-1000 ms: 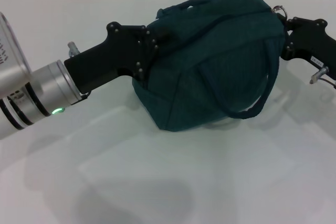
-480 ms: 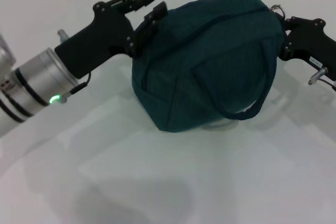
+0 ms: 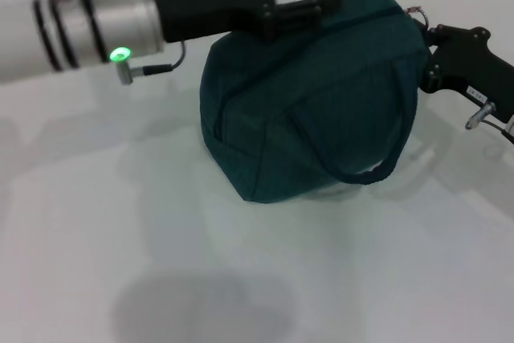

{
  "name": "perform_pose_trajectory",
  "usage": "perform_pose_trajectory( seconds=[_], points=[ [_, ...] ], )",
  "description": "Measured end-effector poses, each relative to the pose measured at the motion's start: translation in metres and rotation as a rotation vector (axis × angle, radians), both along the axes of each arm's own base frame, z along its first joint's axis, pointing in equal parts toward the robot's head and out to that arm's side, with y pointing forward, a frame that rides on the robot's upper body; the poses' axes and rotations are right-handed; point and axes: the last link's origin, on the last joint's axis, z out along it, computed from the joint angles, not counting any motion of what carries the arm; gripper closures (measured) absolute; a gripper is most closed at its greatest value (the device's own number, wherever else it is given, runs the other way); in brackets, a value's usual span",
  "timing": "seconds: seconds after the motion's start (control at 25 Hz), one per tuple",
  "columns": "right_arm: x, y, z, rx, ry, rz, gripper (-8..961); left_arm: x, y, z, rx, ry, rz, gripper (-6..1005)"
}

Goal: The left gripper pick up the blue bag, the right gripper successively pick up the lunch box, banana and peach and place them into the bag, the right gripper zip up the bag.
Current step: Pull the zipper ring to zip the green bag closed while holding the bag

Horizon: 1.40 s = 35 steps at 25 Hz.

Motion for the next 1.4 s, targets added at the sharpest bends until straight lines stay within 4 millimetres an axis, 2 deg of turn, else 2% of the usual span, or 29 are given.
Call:
perform_pose_trajectory(
  seconds=[0.2,0.28,0.4,0.56,0.84,1.04,1.28,1.4],
  points=[
    [0.0,0.0,0.0,0.0,0.001,0.001,936,0.029,0.006,-0.02,-0.105,0.169,-0.011,341],
    [0.0,0.0,0.0,0.001,0.002,0.0,936,0.034,0.005,-0.029,-0.112,0.226,-0.021,317],
    [-0.001,0.0,0.0,0.001,0.003,0.001,936,0.037,0.006,-0.041,-0.115,0.292,-0.024,342],
    [-0.001,-0.001,0.0,-0.001,0.008,0.007,935,0.039,0.009,-0.048,-0.087,0.319,-0.013,376],
    [-0.002,0.0,0.0,0.0,0.009,0.011,935,0.037,0.012,-0.049,-0.051,0.334,-0.015,434],
    [-0.003,0.0,0.0,0.001,0.01,0.013,935,0.039,0.008,-0.053,-0.059,0.334,-0.048,671],
    [-0.003,0.0,0.0,0.0,0.011,0.012,935,0.048,0.007,-0.037,-0.026,0.222,-0.04,648],
    [-0.003,0.0,0.0,0.0,0.011,0.012,935,0.052,0.01,-0.027,0.003,0.187,-0.039,599]
  ],
)
